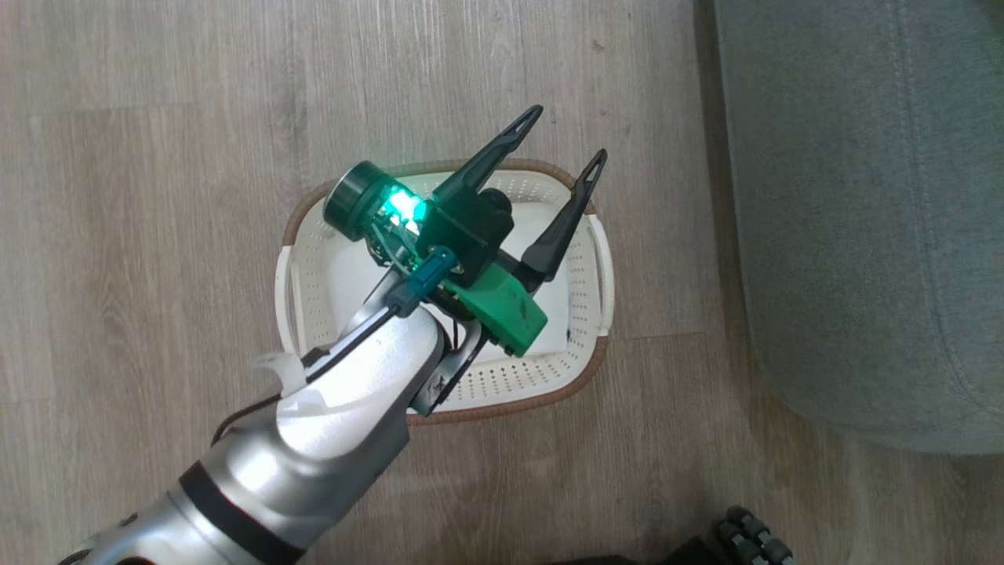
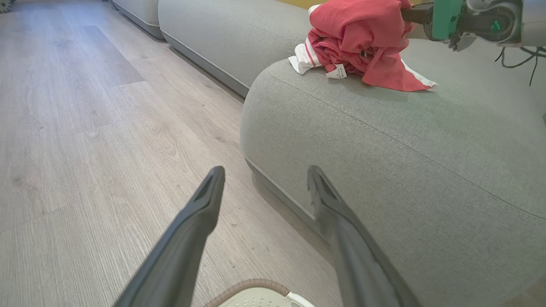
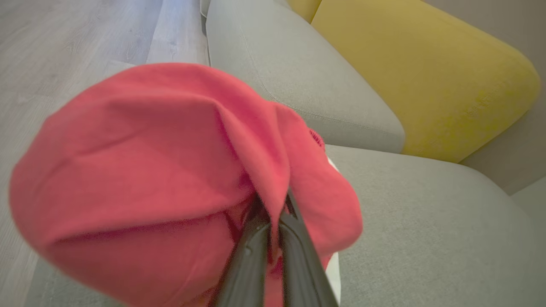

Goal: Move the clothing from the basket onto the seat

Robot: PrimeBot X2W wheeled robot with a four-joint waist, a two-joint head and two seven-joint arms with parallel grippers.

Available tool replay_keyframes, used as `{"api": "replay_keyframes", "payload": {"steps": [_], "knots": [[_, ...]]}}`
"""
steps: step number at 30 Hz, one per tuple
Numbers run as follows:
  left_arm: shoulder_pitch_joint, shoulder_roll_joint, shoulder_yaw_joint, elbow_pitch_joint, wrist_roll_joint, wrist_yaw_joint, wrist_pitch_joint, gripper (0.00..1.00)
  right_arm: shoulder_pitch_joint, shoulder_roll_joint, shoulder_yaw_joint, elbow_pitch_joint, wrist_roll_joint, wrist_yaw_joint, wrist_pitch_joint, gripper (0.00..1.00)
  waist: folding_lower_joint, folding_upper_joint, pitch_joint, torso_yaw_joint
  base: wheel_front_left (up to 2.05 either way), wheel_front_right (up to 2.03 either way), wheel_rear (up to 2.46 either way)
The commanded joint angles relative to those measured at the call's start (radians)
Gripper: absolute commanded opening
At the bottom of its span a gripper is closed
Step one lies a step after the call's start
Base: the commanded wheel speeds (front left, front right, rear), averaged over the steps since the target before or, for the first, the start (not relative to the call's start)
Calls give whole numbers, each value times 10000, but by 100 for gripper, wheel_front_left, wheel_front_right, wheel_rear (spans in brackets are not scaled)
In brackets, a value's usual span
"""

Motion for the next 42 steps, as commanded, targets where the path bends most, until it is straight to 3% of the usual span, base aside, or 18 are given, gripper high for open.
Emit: {"api": "replay_keyframes", "payload": {"steps": [1, 9, 20, 32, 42], "knots": [[-187, 153, 250, -276, 0, 42, 46, 100, 67, 8, -44, -130, -34, -4, -100, 100, 0, 0, -48, -56, 0, 0, 0], [49, 182, 343, -163, -147, 182, -152, 100, 625, 237, 134, 312, 389, -4, -256, 100, 0, 0, -591, -327, 0, 0, 0], [886, 105, 838, -3, -862, 236, -480, 100, 2913, 289, 1504, -1114, 2639, -4, -270, 100, 0, 0, -2170, -374, 0, 0, 0], [2452, -14, 2006, -234, -1310, 480, -589, 100, 4094, 325, 3416, -2150, 4030, -4, -271, 100, 0, 0, -4314, 221, 0, 0, 0], [4232, 524, 3454, -691, -814, 1126, -592, 100, 5447, 1299, 4419, -3268, 5031, -4, -271, 100, 0, 0, -5419, 834, 0, 0, 0]]}}
